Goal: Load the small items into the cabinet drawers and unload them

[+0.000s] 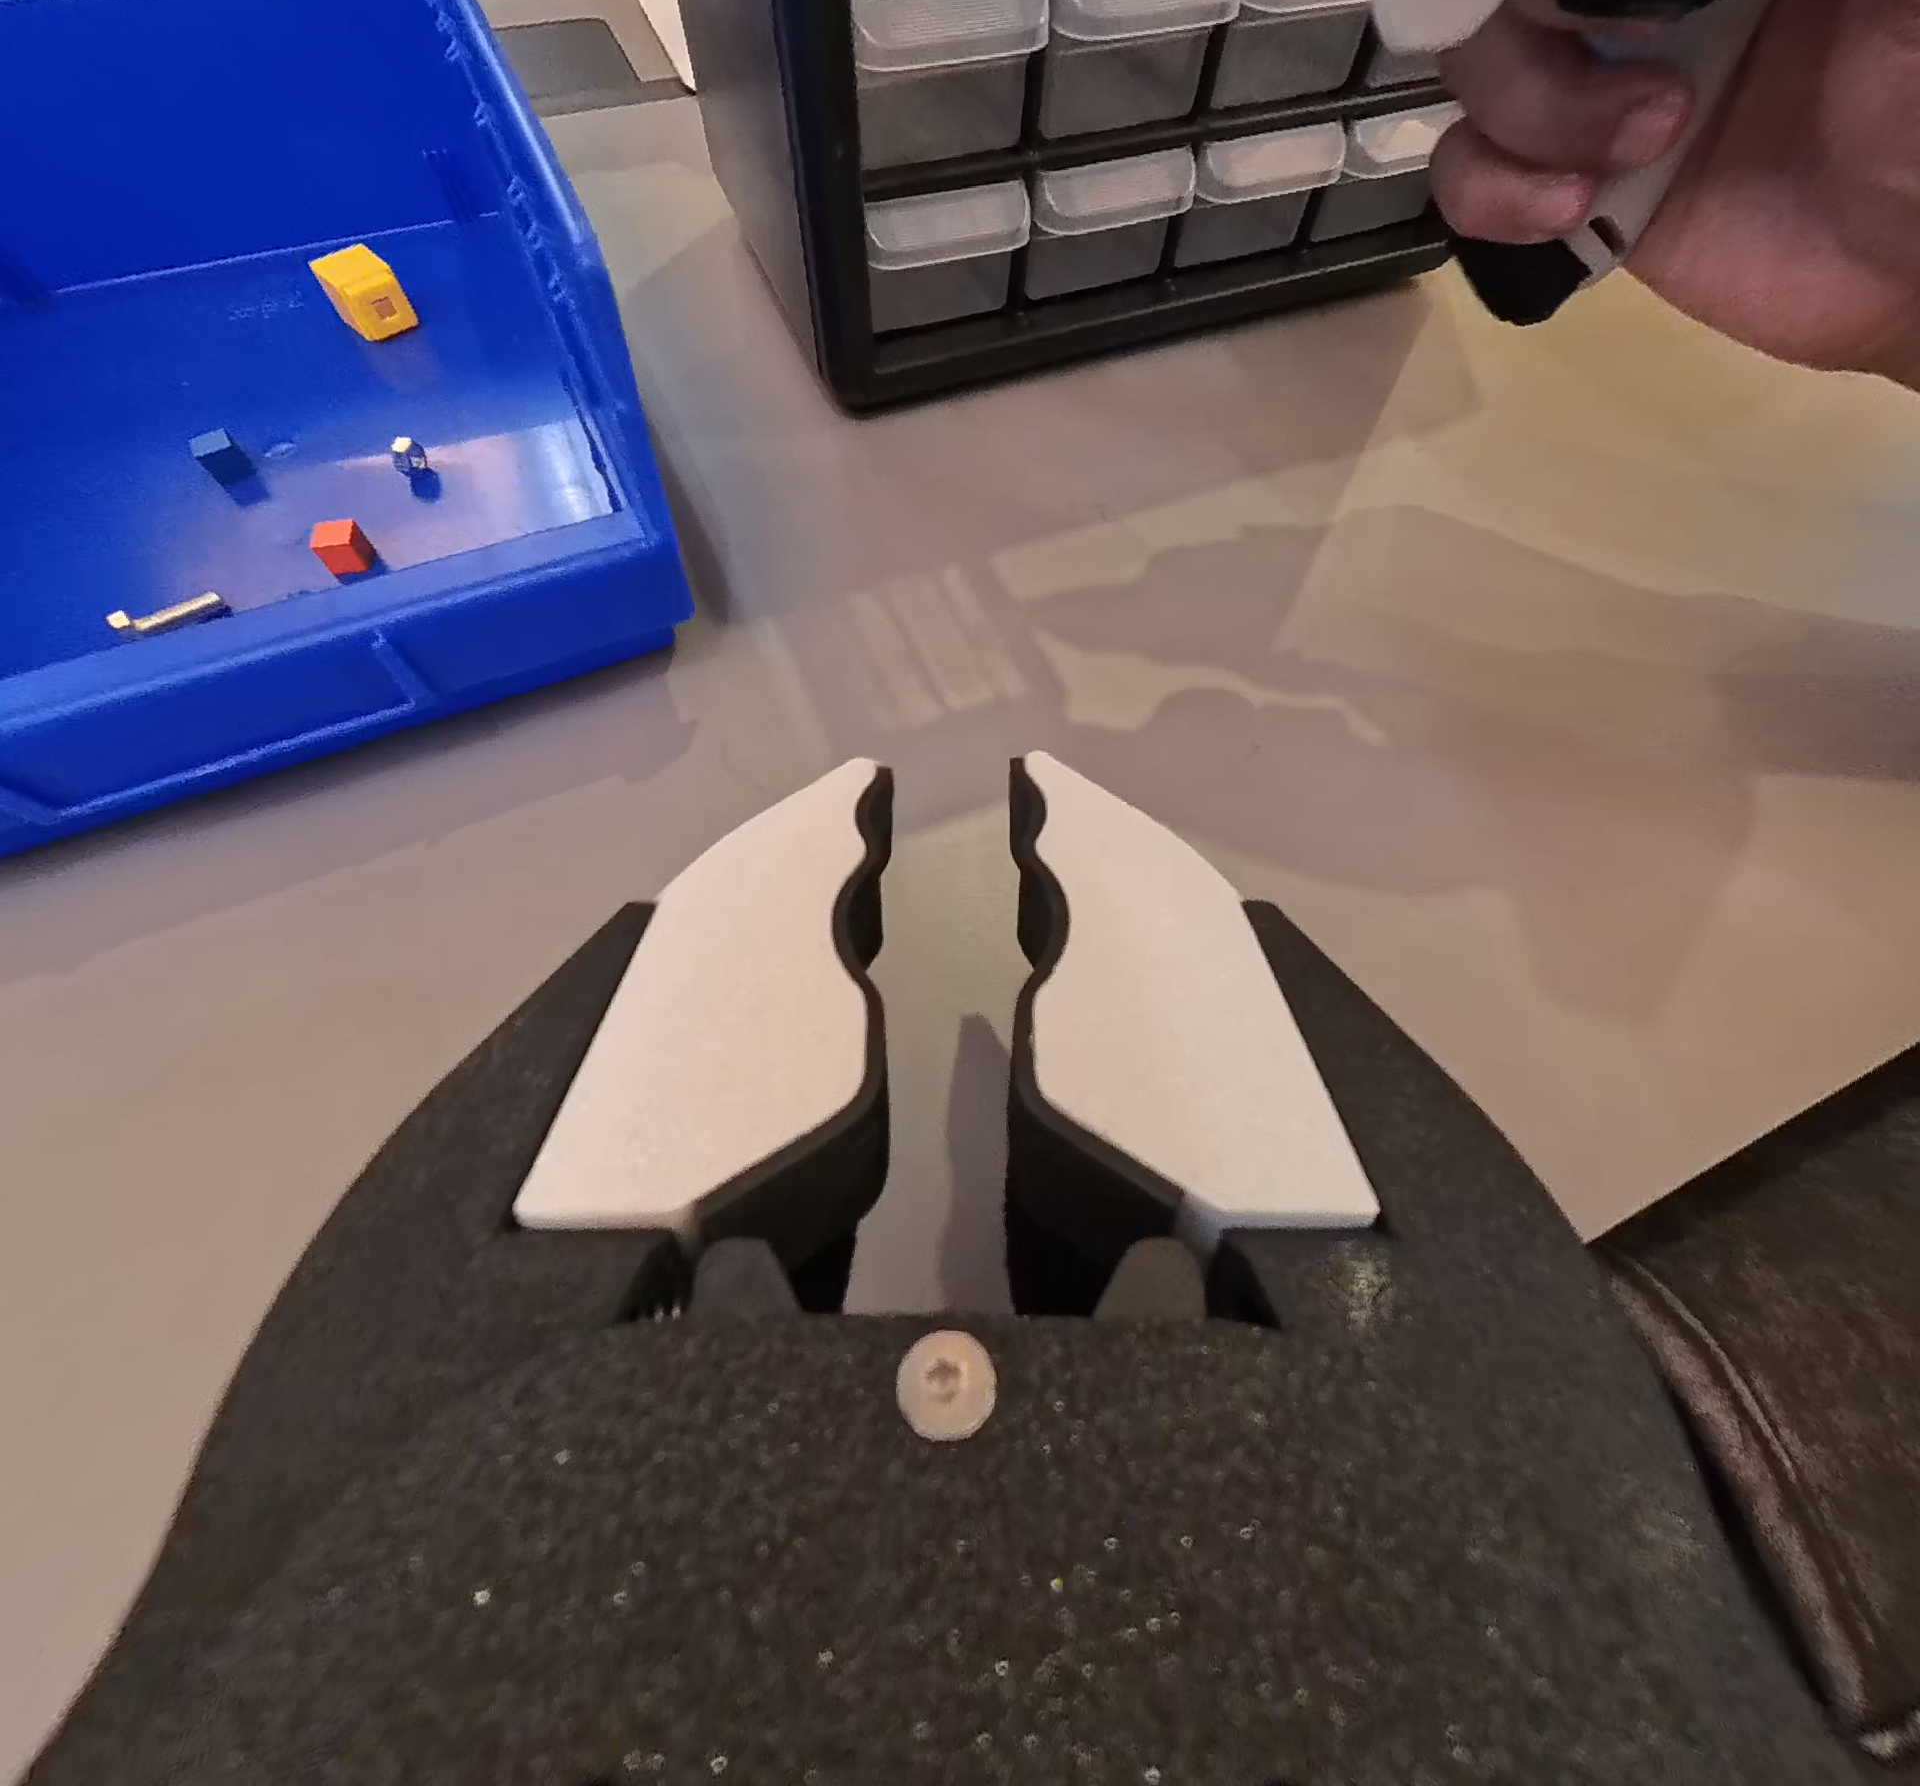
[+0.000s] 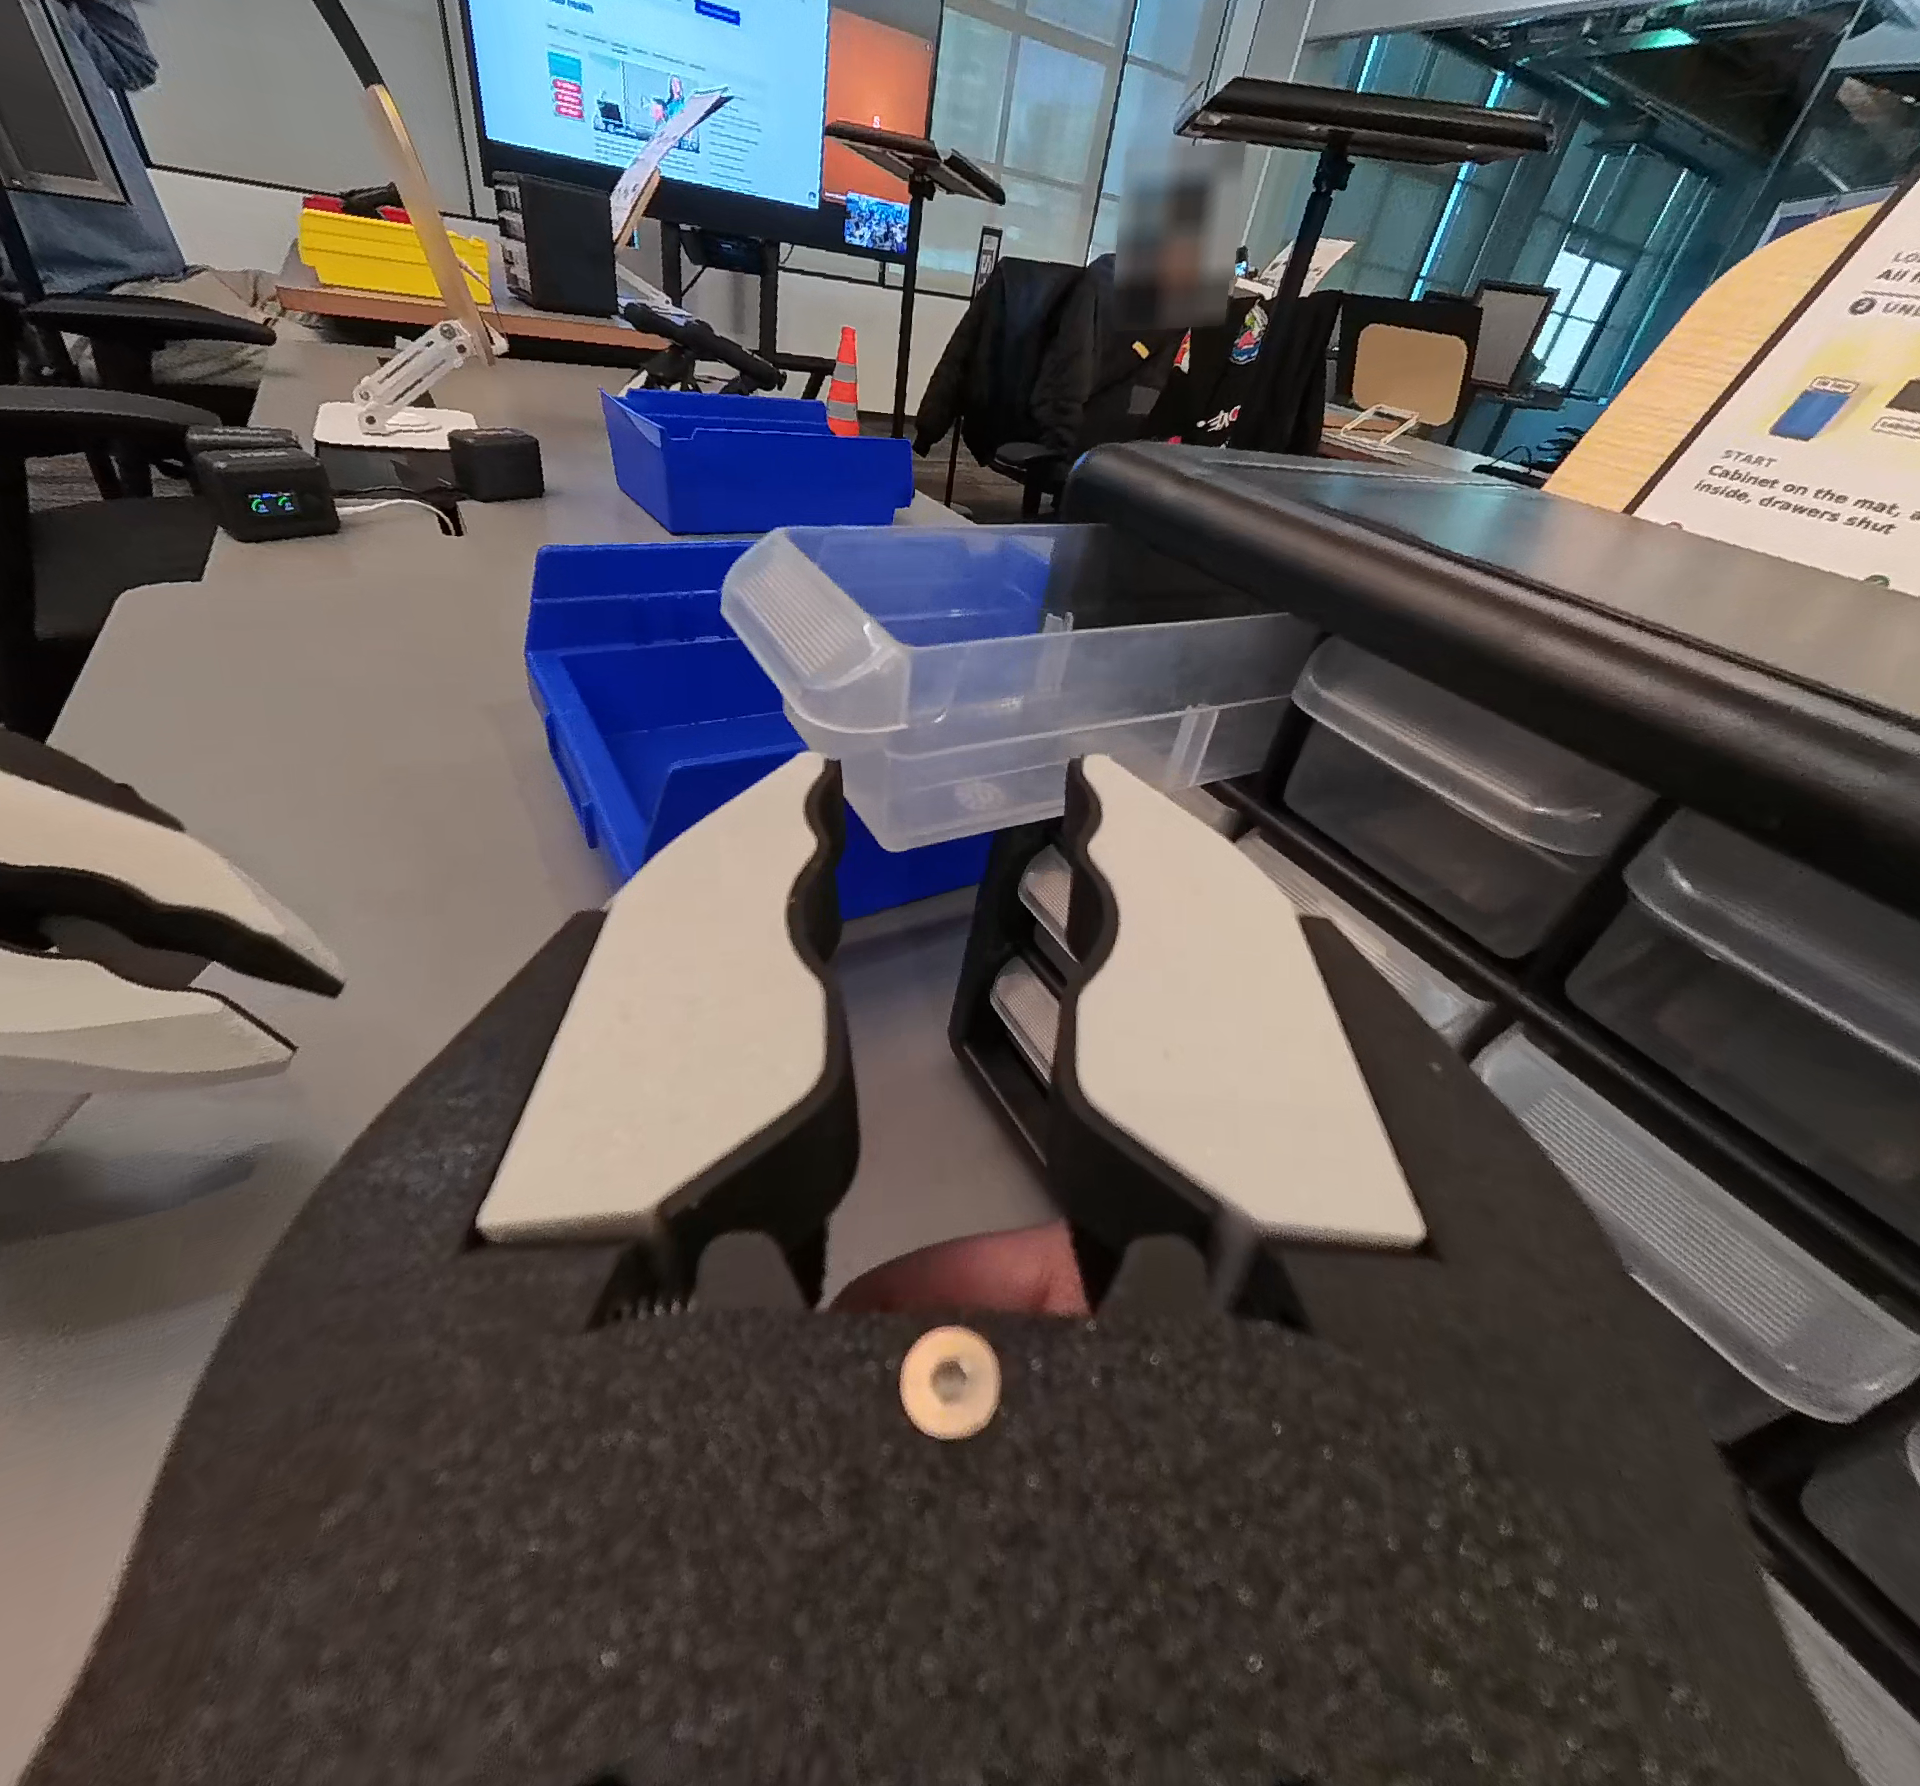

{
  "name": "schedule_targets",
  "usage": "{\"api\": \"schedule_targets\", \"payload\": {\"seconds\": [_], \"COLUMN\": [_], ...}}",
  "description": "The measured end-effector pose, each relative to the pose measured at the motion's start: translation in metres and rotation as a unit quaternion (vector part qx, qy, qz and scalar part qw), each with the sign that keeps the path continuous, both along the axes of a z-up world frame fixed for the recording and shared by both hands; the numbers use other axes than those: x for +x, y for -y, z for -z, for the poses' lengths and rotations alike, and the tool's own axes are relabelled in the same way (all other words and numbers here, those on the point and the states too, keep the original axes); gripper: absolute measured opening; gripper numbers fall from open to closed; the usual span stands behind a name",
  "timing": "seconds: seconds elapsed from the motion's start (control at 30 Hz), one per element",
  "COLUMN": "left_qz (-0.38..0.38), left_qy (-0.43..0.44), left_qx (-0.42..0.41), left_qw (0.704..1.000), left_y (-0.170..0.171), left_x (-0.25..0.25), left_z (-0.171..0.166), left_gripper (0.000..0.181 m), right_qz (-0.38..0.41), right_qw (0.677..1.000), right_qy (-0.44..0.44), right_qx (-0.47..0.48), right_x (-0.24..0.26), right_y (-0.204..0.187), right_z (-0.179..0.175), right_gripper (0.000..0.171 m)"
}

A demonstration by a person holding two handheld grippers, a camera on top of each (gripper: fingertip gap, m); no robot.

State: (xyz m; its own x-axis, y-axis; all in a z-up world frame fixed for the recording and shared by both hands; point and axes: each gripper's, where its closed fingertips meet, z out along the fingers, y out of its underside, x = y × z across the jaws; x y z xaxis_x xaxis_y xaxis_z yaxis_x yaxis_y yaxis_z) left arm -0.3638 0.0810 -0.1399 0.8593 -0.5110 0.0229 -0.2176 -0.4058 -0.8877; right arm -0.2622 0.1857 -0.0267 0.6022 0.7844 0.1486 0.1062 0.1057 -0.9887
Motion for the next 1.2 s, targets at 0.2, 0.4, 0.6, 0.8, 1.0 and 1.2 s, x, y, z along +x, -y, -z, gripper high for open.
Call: {"api": "schedule_targets", "payload": {"seconds": [0.2, 0.4, 0.6, 0.8, 1.0, 1.2], "left_qz": [0.011, 0.01, 0.013, -0.007, -0.027, -0.029], "left_qy": [0.024, 0.026, -0.077, -0.14, -0.202, -0.192], "left_qx": [-0.081, -0.099, -0.188, -0.29, -0.345, -0.377], "left_qw": [0.996, 0.995, 0.979, 0.947, 0.916, 0.906], "left_y": [-0.013, -0.065, -0.125, -0.168, -0.179, -0.177], "left_x": [-0.012, -0.051, -0.087, -0.099, -0.104, -0.1], "left_z": [-0.004, -0.054, -0.046, -0.005, 0.034, 0.046], "left_gripper": [0.052, 0.057, 0.059, 0.046, 0.037, 0.019], "right_qz": [-0.003, -0.003, -0.005, -0.005, -0.005, -0.007], "right_qw": [1.0, 1.0, 1.0, 1.0, 1.0, 1.0], "right_qy": [0.002, 0.006, 0.003, 0.008, 0.011, 0.013], "right_qx": [-0.006, -0.006, -0.013, -0.012, -0.014, -0.013], "right_x": [0.003, 0.004, 0.005, 0.005, 0.005, 0.004], "right_y": [0.0, 0.0, -0.001, -0.001, -0.001, 0.0], "right_z": [0.0, 0.0, 0.0, 0.001, 0.002, 0.002], "right_gripper": [0.039, 0.039, 0.04, 0.039, 0.039, 0.038]}}
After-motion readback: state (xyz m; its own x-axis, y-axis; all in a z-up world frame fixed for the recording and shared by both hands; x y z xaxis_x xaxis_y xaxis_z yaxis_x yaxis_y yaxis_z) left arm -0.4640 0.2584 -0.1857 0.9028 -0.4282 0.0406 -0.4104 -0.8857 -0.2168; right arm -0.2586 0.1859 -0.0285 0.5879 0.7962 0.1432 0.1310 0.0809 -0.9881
